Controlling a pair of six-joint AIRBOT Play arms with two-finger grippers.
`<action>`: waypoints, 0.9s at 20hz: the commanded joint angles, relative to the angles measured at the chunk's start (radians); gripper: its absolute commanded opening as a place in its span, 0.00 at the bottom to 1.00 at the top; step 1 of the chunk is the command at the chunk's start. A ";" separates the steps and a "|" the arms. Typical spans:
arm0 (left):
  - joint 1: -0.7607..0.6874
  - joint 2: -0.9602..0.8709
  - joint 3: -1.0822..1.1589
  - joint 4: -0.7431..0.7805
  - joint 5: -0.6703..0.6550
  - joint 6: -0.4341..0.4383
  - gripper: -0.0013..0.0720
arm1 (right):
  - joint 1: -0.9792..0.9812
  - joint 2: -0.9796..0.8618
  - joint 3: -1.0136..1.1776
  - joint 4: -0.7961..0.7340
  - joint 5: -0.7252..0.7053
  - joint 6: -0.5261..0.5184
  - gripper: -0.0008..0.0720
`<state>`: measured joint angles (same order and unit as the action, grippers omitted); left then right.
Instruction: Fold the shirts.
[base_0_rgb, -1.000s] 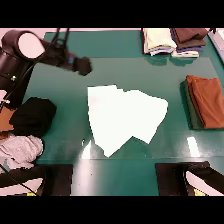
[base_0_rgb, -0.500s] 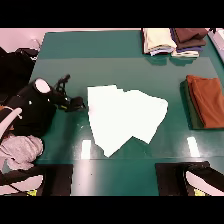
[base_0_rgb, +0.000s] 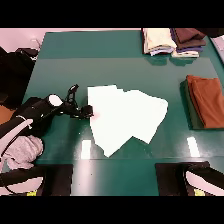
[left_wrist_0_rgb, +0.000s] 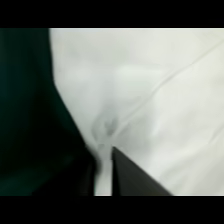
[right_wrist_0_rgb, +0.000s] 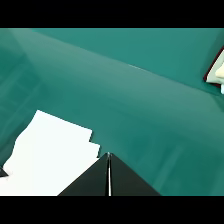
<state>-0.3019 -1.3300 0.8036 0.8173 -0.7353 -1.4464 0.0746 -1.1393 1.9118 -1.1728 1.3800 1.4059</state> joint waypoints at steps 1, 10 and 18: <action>0.063 0.006 0.043 -0.011 -0.037 -0.010 0.06 | -0.013 -0.004 -0.005 -0.008 0.066 0.000 0.04; 0.296 0.127 0.352 0.027 -0.174 0.061 0.05 | -0.212 0.127 -0.780 0.046 -0.077 -0.001 0.27; 0.296 0.123 0.351 0.043 -0.200 0.060 0.05 | -0.055 -0.151 -1.056 0.381 -0.293 -0.159 0.63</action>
<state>-0.0082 -1.2083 1.1488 0.8555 -0.9276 -1.3869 -0.0521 -1.1988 0.9157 -0.8936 1.1790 1.2964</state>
